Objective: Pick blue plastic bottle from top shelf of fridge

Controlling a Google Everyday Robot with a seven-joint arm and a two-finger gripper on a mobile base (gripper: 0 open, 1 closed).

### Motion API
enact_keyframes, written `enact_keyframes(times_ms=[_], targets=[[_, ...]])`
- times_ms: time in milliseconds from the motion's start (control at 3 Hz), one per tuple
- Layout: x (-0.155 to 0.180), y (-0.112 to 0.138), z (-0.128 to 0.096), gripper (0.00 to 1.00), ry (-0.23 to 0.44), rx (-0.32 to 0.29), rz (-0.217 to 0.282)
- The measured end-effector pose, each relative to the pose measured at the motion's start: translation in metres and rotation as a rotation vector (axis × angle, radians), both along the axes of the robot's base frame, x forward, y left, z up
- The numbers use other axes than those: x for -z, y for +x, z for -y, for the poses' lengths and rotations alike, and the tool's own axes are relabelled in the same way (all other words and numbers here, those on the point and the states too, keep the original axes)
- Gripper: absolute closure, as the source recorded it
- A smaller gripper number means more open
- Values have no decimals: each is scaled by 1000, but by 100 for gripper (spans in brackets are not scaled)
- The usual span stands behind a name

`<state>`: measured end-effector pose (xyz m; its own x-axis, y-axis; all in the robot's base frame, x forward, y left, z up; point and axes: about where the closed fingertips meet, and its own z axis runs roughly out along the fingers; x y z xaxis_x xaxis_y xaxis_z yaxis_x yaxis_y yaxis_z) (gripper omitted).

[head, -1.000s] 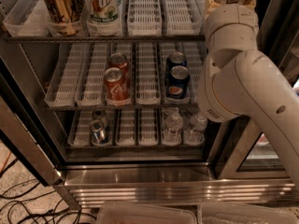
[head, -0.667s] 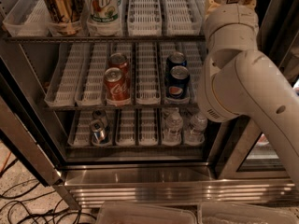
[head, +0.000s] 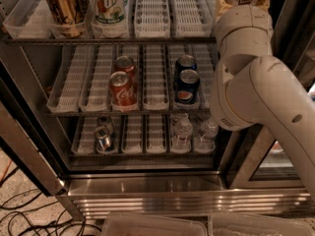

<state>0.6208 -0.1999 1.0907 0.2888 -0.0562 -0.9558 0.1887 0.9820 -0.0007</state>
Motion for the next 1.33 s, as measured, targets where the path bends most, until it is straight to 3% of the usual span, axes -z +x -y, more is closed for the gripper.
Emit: enact_keyframes(times_ms=[667, 1333], targets=[[-12, -11, -9, 100, -35, -45, 131], [-43, -48, -9, 100, -84, -38, 338]])
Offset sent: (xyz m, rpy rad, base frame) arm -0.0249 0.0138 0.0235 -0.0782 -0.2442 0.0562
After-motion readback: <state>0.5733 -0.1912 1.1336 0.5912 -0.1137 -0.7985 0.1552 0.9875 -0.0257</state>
